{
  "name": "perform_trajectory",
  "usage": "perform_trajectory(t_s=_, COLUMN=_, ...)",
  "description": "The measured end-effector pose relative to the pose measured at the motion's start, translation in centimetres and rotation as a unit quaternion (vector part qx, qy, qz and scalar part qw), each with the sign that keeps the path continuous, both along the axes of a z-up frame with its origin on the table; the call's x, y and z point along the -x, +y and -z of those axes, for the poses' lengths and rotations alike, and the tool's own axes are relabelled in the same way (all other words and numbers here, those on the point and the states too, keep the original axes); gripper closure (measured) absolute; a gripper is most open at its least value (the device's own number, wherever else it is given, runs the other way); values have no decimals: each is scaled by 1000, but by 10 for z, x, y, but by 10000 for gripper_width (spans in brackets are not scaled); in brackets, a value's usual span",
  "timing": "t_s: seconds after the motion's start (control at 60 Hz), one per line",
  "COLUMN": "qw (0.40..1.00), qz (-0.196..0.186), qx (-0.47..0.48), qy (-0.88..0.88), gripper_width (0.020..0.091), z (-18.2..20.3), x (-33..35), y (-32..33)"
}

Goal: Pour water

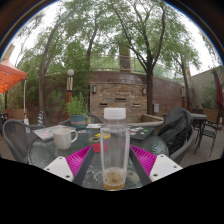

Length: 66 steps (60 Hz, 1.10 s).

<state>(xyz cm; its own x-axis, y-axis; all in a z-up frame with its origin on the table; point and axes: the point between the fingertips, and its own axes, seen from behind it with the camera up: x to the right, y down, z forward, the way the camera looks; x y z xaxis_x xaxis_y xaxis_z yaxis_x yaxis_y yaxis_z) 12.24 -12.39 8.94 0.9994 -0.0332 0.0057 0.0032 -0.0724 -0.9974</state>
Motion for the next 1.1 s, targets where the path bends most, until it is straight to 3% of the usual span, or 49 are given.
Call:
perform_trajectory(t_s=0.05, qw=1000, qz=6, qx=-9, qy=6, gripper_width=317, z=-5, x=-1, y=13)
perform_trajectory(t_s=0.067, qw=1000, qz=6, qx=-9, qy=9, gripper_width=366, z=-6, x=-5, y=16)
perform_trajectory(t_s=0.1, qw=1000, qz=9, qx=-9, qy=13, gripper_width=561, z=-6, x=-3, y=22)
perform_trajectory(t_s=0.117, qw=1000, qz=13, qx=-7, qy=13, gripper_width=622, z=-6, x=-4, y=23)
perform_trajectory(t_s=0.233, qw=999, qz=27, qx=-23, qy=5, gripper_width=621, z=-7, x=-3, y=30)
perform_trajectory(t_s=0.45, qw=1000, qz=15, qx=12, qy=-4, gripper_width=622, z=-1, x=5, y=35)
perform_trajectory(t_s=0.6, qw=999, qz=23, qx=33, qy=-36, gripper_width=695, z=-4, x=9, y=43)
perform_trajectory(t_s=0.633, qw=997, qz=22, qx=34, qy=-59, gripper_width=723, z=-8, x=7, y=47)
perform_trajectory(t_s=0.8, qw=974, qz=25, qx=22, qy=-226, gripper_width=723, z=-65, x=19, y=87)
perform_trajectory(t_s=0.933, qw=898, qz=15, qx=3, qy=-441, gripper_width=724, z=-109, x=57, y=138)
perform_trajectory(t_s=1.1, qw=689, qz=-25, qx=-15, qy=-725, gripper_width=725, z=-111, x=116, y=182)
